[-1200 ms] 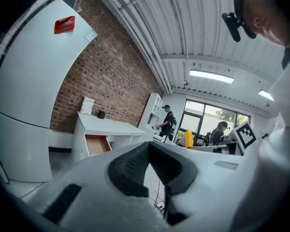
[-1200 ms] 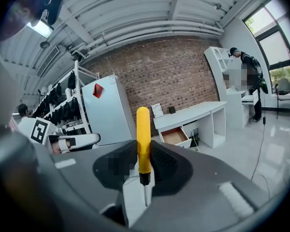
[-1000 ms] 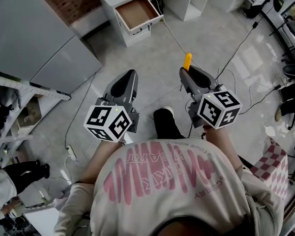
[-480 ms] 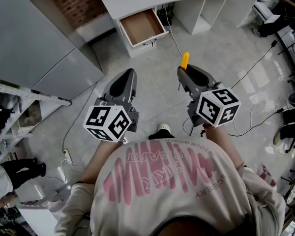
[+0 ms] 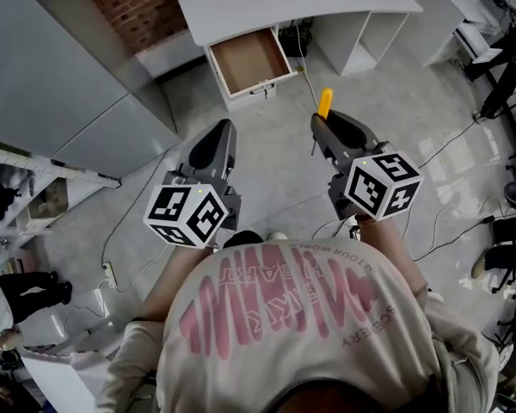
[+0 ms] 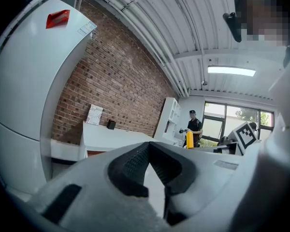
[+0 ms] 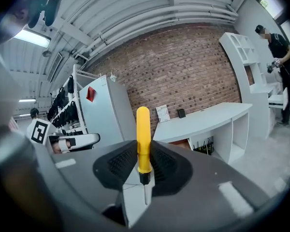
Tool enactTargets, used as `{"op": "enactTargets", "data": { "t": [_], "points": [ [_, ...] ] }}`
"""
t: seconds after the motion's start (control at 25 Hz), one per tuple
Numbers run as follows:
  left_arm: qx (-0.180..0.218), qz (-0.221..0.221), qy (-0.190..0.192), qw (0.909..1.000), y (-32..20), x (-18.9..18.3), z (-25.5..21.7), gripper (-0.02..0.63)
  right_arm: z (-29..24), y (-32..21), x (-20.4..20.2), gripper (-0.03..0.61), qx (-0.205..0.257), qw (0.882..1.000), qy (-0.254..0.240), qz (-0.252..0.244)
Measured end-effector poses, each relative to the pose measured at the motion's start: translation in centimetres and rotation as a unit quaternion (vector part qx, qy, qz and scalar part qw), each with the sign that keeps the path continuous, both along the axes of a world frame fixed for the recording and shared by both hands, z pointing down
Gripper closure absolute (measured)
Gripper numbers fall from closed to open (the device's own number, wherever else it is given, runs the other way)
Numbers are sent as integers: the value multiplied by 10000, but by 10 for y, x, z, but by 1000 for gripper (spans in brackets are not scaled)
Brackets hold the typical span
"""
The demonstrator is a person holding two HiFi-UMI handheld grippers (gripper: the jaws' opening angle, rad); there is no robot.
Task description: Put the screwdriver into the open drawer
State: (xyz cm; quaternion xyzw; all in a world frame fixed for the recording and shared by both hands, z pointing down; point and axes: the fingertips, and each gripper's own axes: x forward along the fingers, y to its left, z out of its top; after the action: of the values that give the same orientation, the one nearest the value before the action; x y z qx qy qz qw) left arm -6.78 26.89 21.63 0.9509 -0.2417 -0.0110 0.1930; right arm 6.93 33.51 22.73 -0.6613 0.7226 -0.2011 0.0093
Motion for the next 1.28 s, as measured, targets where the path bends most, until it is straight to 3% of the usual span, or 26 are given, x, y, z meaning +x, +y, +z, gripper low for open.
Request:
{"op": "enactTargets", "data": {
  "t": [0.32, 0.56, 0.72, 0.92, 1.28],
  "points": [
    [-323, -114, -129, 9993, -40, -2, 31, 612, 30, -39, 4, 485, -218, 9994, -258, -54],
    [-509, 305, -80, 9982, -87, 33, 44, 612, 33, -79, 25, 485, -395, 9987, -210, 263],
    [-426, 462, 45, 9980, -127, 55, 33, 612, 27, -108, 42, 485, -442, 9981, -179, 400],
    [-404, 566, 180, 9974, -221, 79, 18, 612, 13, -193, 65, 485, -419, 9974, -75, 575],
    [-180, 546, 193, 9982, -294, 70, 11, 612, 16, -271, 56, 485, -246, 9980, -319, 485]
  ]
}}
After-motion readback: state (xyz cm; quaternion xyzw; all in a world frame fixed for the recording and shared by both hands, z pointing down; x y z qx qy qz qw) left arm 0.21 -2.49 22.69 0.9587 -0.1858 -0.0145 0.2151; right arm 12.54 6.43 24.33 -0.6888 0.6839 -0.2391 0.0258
